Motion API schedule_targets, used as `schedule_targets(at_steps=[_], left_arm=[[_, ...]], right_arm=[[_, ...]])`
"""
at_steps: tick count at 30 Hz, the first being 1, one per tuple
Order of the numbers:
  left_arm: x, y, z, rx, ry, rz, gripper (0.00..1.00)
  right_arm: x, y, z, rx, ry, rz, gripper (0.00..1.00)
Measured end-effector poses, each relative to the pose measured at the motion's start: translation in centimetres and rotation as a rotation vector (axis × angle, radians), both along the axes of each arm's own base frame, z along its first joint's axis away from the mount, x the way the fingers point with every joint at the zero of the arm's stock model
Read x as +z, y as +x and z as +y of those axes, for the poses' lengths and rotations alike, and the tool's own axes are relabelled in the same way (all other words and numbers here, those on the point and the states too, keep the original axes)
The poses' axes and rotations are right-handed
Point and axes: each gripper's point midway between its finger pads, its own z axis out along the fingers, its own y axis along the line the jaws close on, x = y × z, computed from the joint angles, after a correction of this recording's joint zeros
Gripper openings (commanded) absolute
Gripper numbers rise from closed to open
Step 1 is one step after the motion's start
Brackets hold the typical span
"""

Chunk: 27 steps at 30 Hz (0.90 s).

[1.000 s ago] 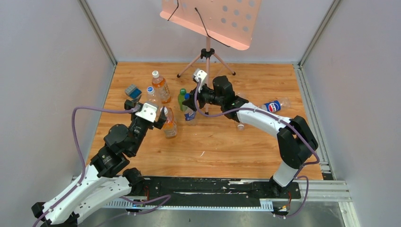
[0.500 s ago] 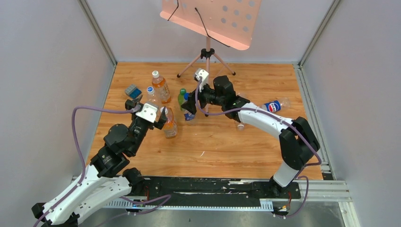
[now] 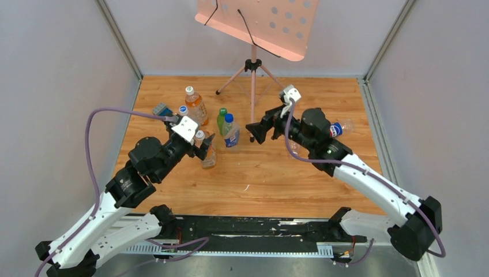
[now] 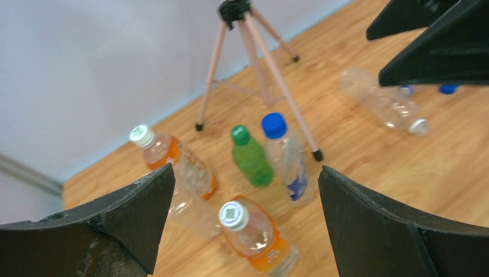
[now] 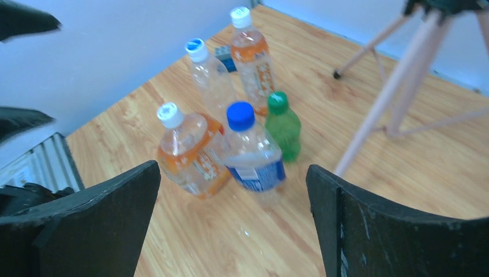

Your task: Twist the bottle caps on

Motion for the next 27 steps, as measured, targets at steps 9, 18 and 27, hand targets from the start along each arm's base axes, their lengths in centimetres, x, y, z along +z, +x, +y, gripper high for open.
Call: schedule_targets(at_steps=[9,18,27], left_arm=[[-1.5,-1.9,-4.9,-0.220,-0.024,0.235,1.00],[-2.0,-3.3,-5.5,-0.266,-0.056,0.326,1.00],[-2.8,-3.5,-5.5,-0.278,-0.080,0.301,1.00]], right_arm=[[-6.8,4.0,-11.4,-0.511,-0.040,0.258,1.00],[-14.1,7.5,-27.9,-1.184,0.182,0.648,1.00],[-23.0,9.1,-33.1,-1.461,0.214,0.936,0.96]])
